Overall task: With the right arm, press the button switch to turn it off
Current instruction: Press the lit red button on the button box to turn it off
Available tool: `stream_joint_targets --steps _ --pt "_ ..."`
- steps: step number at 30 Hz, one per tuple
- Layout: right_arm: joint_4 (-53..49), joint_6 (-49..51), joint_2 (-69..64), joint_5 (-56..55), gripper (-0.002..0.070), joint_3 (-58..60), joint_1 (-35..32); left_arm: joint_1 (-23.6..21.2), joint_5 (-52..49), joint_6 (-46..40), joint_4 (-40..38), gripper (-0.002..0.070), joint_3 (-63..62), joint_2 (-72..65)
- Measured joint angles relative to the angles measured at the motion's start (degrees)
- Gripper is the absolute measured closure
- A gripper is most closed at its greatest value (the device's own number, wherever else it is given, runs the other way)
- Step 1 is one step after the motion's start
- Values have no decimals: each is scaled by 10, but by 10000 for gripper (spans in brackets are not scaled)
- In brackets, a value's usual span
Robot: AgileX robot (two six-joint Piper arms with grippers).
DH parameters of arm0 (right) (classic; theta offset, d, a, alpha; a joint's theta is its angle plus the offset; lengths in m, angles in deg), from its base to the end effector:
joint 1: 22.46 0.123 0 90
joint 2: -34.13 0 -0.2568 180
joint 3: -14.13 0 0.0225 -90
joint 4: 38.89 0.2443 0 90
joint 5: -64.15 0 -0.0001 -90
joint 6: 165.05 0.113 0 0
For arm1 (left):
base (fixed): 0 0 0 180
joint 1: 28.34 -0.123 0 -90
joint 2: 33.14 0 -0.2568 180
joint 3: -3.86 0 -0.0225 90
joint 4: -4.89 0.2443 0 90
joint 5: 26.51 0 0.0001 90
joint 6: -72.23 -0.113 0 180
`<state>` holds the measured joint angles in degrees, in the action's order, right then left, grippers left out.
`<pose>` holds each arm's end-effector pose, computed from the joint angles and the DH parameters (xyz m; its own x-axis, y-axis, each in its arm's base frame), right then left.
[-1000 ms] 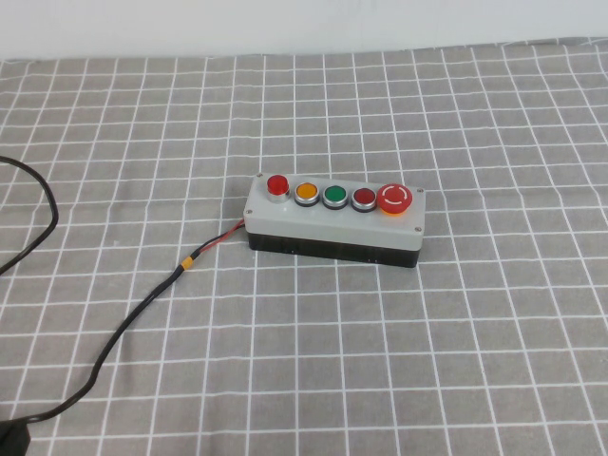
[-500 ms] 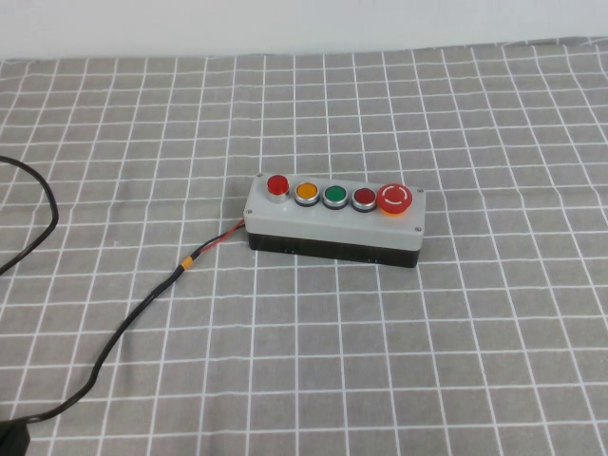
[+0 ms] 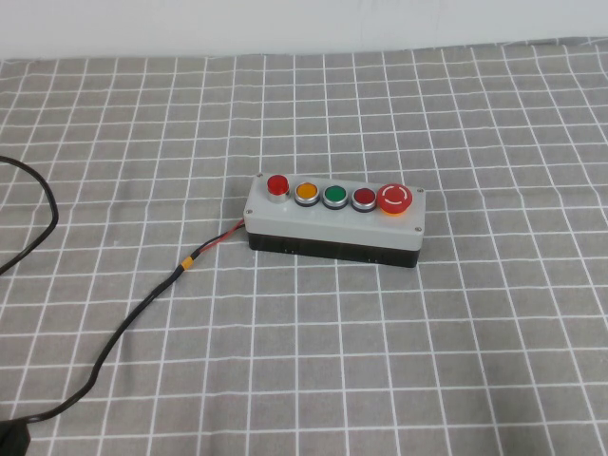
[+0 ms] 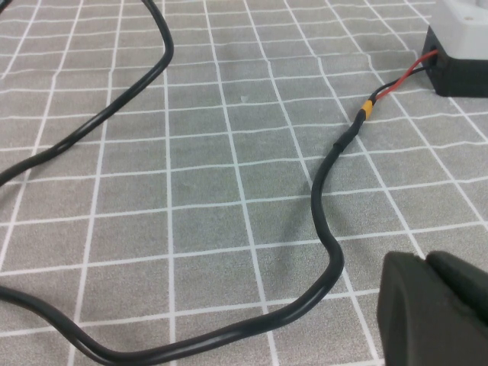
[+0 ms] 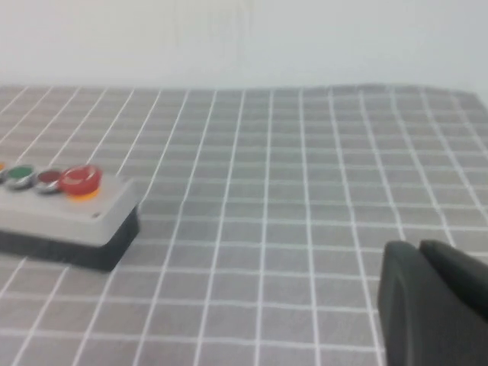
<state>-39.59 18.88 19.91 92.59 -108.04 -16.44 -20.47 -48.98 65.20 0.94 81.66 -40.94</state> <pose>0.0872 0.0085 0.2621 -0.1865 0.0385 -0.9817 -0.0886 0.9945 0.0558 0.0935 -0.0159 0.1640 -0.2964 0.1005 -0.9498 0.1795 0.9826 0.0479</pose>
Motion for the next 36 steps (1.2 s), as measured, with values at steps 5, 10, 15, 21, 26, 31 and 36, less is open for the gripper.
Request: stream_joint_targets --steps 5,10,15,21,26,31,36 --pt "0 0 55 -106 692 116 -14 0 0 0 0 678 0 0" --pt "0 0 60 -147 692 196 -15 0 0 0 0 678 0 0" --pt "3 0 60 -82 692 200 -15 0 0 0 0 678 0 0" --pt "16 0 60 -64 692 200 -15 0 0 0 0 678 0 0" --pt "18 0 60 -63 692 200 -15 0 0 0 0 678 0 0" --pt "18 0 60 -63 692 200 -15 0 0 0 0 678 0 0" --pt "19 0 60 -63 692 200 -15 0 0 0 0 678 0 0"
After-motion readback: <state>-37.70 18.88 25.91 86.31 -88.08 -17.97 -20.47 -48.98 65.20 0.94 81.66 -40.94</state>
